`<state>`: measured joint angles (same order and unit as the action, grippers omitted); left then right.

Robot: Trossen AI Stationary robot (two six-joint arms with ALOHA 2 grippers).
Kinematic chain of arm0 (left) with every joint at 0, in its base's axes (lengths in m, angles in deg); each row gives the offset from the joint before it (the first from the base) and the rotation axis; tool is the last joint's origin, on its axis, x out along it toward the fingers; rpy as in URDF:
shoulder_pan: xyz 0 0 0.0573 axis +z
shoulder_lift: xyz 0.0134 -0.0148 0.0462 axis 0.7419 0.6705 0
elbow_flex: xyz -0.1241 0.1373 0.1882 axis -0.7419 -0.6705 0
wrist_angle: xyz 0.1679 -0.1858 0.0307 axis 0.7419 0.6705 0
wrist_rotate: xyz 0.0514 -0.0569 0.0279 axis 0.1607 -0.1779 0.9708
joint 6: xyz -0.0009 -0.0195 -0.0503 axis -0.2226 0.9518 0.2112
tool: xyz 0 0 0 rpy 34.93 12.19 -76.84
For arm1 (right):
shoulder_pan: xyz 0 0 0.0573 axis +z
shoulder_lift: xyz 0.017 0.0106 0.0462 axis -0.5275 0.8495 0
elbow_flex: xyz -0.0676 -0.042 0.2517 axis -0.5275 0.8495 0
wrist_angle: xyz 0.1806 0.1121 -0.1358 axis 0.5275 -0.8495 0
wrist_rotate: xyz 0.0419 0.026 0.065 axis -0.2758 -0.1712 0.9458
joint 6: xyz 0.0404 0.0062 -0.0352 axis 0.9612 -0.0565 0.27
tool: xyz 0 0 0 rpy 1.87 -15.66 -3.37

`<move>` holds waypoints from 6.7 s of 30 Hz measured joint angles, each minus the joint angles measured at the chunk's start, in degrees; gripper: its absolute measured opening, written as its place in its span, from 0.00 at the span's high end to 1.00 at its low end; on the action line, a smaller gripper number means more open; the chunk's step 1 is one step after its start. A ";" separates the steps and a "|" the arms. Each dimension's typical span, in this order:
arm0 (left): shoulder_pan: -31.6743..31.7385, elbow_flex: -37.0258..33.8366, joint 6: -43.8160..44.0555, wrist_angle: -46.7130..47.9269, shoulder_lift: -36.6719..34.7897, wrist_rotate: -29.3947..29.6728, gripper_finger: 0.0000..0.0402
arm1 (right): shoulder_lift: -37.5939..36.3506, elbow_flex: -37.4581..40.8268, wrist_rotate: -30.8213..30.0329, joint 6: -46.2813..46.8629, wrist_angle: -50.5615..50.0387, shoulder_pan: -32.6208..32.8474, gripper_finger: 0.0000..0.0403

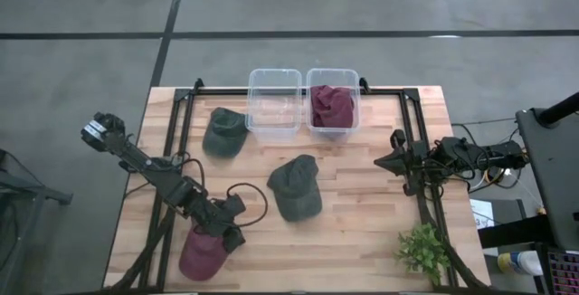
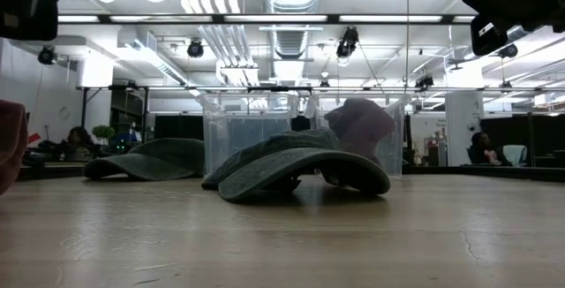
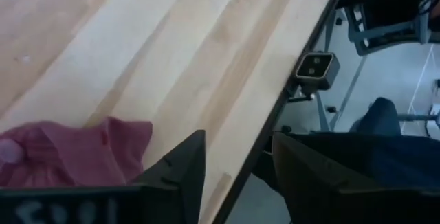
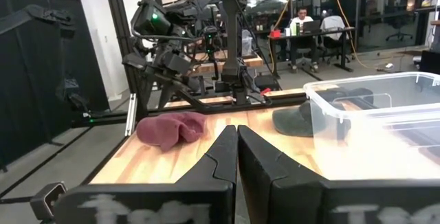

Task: Pick & Place hat
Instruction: Put the red cap into the right transparent bin

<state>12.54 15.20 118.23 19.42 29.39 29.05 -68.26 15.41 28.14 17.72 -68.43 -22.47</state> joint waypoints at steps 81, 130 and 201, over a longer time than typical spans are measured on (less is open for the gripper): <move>-3.23 2.11 11.51 5.96 22.23 -7.81 0.66 | 0.00 0.00 -0.44 1.31 -2.54 -0.02 0.98; 28.64 58.30 -46.85 12.05 18.05 36.61 0.98 | -0.02 0.00 -0.44 1.09 -2.56 -0.02 0.98; 49.99 64.43 -48.75 1.66 45.44 28.04 0.98 | 0.00 0.00 -0.57 3.04 -2.54 -0.02 0.98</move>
<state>62.53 79.64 69.49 21.08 74.83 57.09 -68.26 15.41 27.56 20.76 -70.97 -22.49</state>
